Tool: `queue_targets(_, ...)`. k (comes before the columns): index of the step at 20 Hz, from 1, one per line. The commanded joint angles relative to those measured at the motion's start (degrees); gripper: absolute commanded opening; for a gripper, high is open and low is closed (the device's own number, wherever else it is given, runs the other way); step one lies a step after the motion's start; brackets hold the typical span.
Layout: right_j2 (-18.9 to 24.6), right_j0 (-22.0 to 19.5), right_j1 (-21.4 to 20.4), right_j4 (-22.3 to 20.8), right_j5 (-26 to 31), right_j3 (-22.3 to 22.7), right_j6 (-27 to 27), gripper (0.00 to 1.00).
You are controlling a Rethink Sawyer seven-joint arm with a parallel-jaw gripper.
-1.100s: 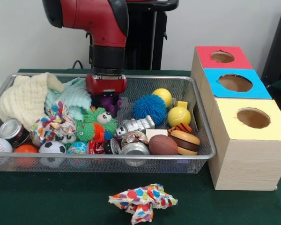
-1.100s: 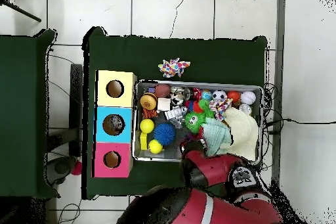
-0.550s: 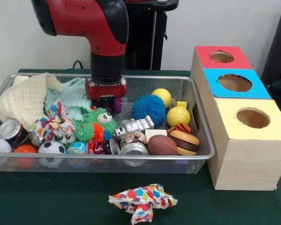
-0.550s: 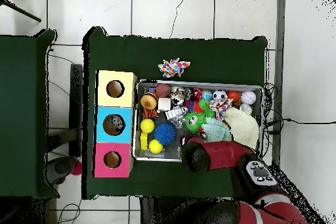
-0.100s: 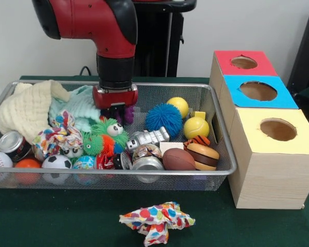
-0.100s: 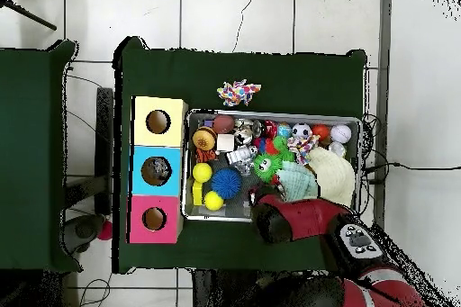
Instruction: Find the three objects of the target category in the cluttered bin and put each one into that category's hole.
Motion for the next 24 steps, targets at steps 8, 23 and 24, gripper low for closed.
queue_targets(8,5.3,-7.4,7.1,17.8,35.9,-9.1,0.7,0.00)
queue_targets(23,6.6,-7.5,7.6,18.0,32.8,-10.7,1.6,1.00)
queue_targets(24,6.6,-7.4,7.5,18.4,33.5,-10.6,1.8,1.00)
